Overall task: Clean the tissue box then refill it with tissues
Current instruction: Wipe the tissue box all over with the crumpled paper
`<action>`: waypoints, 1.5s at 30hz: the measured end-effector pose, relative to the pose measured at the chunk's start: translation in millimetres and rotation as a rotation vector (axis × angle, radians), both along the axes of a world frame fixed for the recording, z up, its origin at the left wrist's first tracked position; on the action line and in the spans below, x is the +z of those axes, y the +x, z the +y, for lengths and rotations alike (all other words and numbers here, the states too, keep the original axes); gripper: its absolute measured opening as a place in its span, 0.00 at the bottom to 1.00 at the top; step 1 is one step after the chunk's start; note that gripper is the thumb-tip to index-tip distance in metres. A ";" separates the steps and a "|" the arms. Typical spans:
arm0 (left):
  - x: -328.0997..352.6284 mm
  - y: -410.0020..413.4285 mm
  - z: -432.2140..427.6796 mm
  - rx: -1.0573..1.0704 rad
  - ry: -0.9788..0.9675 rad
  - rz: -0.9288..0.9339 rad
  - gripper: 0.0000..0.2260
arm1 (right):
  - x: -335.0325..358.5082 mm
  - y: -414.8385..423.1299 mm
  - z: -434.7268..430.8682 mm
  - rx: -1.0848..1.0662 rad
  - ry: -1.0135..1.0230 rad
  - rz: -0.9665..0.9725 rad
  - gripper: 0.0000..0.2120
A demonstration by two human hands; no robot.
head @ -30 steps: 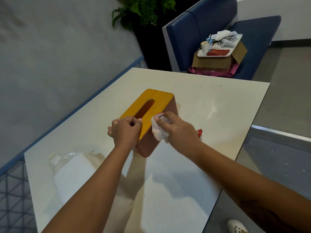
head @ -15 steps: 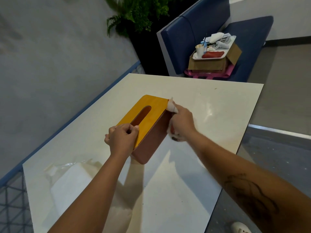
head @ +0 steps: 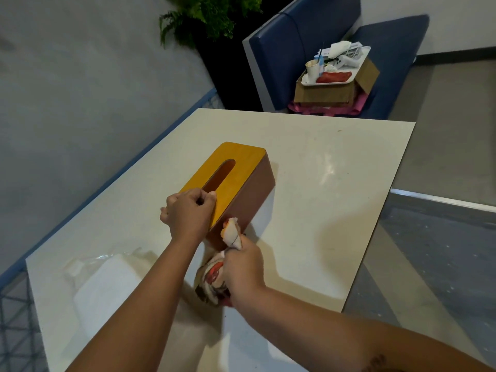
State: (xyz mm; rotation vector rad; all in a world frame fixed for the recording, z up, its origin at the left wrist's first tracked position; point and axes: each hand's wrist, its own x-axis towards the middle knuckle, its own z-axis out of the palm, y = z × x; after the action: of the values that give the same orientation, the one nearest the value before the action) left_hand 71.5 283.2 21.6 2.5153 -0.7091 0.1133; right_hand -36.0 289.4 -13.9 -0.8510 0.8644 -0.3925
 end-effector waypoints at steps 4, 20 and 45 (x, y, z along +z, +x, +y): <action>1.3 -0.8 -0.1 -0.003 0.018 0.001 0.13 | -7.2 3.4 -14.6 -0.013 0.230 0.080 0.11; 2.4 -1.3 1.8 -0.011 0.027 -0.006 0.13 | 48.1 -20.7 -146.1 -0.244 0.017 -0.056 0.10; 4.2 -2.7 2.0 -0.014 0.065 -0.031 0.12 | 48.8 28.9 -159.3 0.344 -1.181 0.603 0.14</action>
State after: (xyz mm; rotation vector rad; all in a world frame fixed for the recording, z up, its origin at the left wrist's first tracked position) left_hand 68.7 285.2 25.7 2.5747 -0.7546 0.1259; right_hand -7.2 130.1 34.9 -2.2605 0.9797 -0.3244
